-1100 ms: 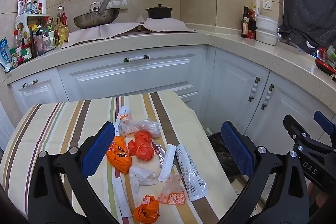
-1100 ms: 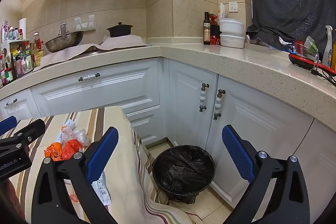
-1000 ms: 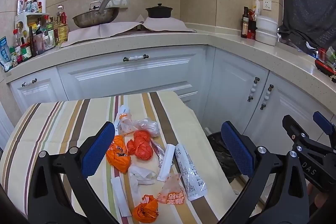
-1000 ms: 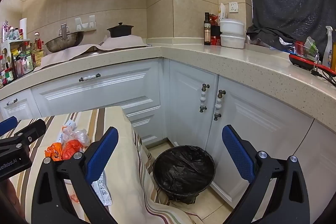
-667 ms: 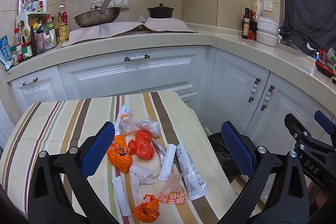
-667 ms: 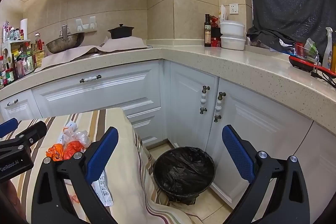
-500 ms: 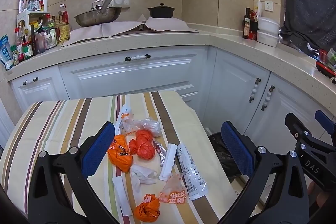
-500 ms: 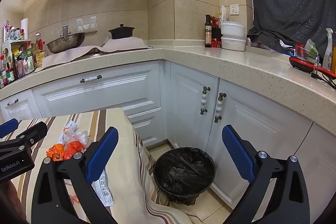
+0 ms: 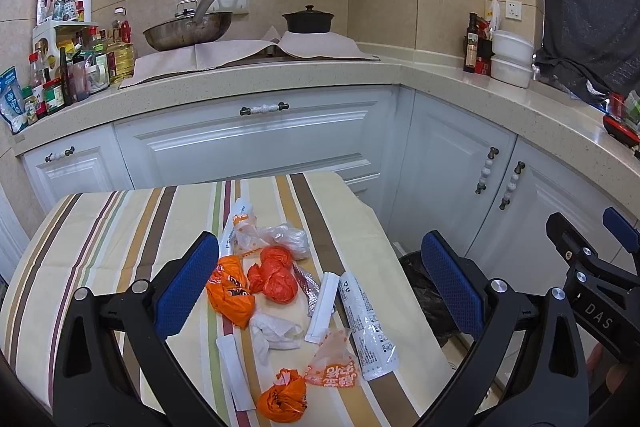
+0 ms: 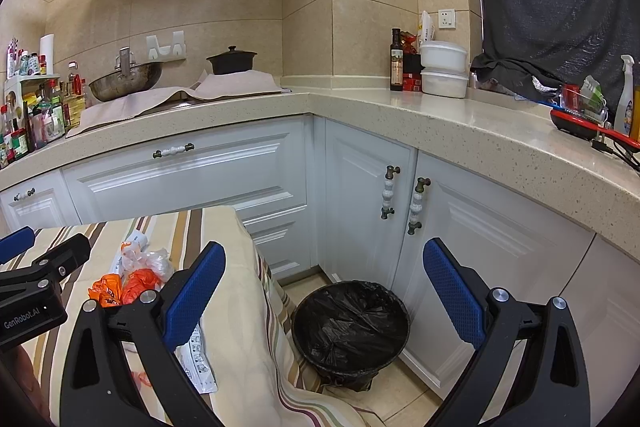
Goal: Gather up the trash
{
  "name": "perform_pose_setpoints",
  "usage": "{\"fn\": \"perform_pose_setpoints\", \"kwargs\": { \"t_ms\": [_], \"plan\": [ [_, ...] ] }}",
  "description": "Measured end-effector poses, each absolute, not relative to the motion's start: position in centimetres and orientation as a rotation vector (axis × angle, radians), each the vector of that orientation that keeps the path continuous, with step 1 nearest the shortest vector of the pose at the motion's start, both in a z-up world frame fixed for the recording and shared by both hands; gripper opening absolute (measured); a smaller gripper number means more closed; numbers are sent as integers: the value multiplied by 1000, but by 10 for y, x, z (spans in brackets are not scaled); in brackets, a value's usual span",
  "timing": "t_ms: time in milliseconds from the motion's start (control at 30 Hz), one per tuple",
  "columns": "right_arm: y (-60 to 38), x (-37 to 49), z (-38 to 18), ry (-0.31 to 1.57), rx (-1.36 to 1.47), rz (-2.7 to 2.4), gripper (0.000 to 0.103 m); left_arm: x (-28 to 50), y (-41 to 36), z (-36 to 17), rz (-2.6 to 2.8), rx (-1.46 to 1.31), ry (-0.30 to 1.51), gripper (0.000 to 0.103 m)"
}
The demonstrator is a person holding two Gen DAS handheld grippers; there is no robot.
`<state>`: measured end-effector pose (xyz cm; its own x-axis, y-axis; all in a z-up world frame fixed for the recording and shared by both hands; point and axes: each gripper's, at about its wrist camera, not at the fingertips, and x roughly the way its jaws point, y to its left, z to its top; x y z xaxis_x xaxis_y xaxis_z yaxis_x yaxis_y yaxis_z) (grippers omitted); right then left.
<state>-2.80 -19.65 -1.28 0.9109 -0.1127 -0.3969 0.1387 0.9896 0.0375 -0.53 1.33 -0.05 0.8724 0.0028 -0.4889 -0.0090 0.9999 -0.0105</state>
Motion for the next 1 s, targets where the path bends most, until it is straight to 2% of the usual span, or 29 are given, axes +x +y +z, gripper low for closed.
{"fn": "perform_pose_setpoints", "kwargs": {
  "t_ms": [1000],
  "plan": [
    [-192, -29, -13, 405, 62, -128, 96, 0, 16, -5, 19, -7, 537, 99]
  ]
}}
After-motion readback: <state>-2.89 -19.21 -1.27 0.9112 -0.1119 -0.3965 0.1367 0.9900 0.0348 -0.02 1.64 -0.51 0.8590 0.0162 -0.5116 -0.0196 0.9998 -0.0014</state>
